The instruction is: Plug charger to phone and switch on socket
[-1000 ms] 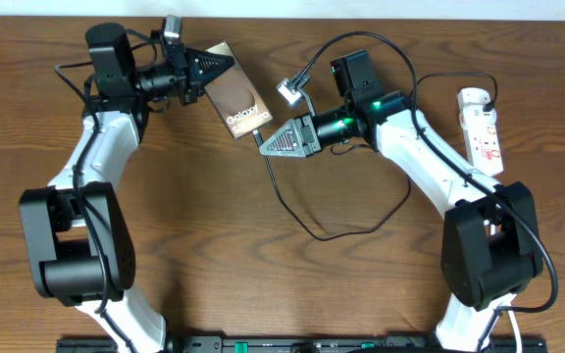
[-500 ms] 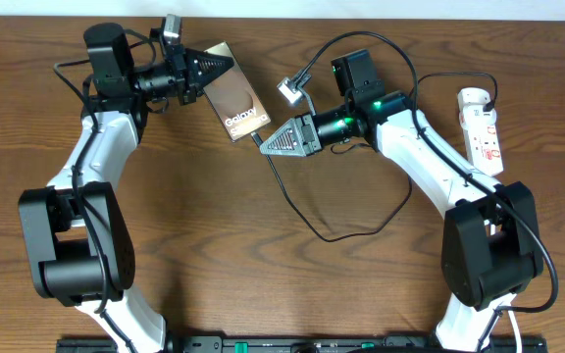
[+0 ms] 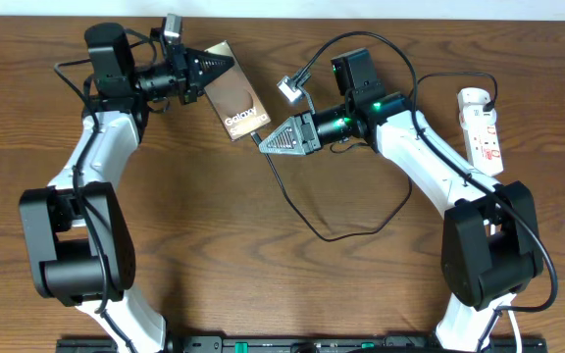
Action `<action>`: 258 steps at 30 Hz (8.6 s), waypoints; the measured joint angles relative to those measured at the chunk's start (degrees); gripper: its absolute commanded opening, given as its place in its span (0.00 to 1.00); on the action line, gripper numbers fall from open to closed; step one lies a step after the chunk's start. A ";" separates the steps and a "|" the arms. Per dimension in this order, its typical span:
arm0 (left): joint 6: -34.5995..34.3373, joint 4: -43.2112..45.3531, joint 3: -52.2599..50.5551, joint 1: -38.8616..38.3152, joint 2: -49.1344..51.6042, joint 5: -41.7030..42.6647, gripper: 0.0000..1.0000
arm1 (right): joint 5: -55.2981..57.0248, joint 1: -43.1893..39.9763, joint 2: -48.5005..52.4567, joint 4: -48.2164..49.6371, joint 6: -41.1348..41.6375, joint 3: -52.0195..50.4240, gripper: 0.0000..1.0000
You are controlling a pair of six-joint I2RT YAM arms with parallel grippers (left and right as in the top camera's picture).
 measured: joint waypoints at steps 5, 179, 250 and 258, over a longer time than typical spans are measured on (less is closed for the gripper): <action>-0.09 -1.11 0.02 -0.50 0.00 -0.35 0.07 | -0.35 0.02 0.00 0.33 0.37 -0.17 0.01; 36.02 -43.74 10.10 -21.51 17.44 -33.24 0.07 | 37.44 -18.25 -8.02 -20.00 -8.44 -0.04 0.77; 34.62 -50.47 11.98 -21.90 16.48 -44.11 0.45 | 38.42 -18.23 -8.02 -22.16 -9.29 -0.04 0.82; 34.60 -52.78 12.46 -21.90 16.06 -48.04 0.45 | 38.99 -18.23 -8.02 -22.71 -9.70 -0.04 0.82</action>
